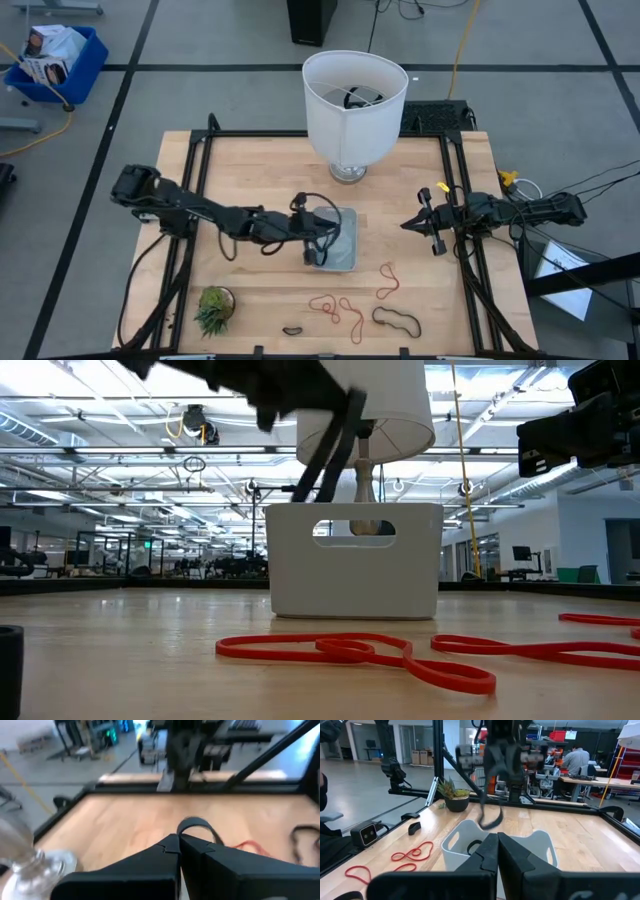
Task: Pick and place rubber bands into bin
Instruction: Put the black rubber band into the gray bin
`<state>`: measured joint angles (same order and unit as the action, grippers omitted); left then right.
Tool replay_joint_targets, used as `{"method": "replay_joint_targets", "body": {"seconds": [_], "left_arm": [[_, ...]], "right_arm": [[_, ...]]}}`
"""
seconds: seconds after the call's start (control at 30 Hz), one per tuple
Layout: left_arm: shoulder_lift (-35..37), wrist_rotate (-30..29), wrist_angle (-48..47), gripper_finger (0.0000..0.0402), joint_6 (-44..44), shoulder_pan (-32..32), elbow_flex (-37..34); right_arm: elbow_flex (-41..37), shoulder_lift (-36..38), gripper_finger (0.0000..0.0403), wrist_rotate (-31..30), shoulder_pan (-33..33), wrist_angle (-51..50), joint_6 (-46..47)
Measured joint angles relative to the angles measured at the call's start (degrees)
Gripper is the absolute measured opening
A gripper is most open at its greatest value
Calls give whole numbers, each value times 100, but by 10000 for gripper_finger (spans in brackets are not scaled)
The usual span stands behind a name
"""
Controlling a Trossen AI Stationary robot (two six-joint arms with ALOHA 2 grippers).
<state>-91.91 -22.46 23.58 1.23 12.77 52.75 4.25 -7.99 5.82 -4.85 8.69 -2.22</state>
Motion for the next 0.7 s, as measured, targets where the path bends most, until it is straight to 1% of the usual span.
{"method": "replay_joint_targets", "body": {"seconds": [0.33,0.47,0.7], "left_arm": [[-705,438,53,1,393,-329,4],[-851,689,52,1,409,-339,4],[-910,747,-106,6,545,-339,4]], "right_arm": [[0,-2,1,1,-1,-22,-16],[0,0,1,1,0,-27,-17],[0,-1,1,0,0,-33,-17]]}}
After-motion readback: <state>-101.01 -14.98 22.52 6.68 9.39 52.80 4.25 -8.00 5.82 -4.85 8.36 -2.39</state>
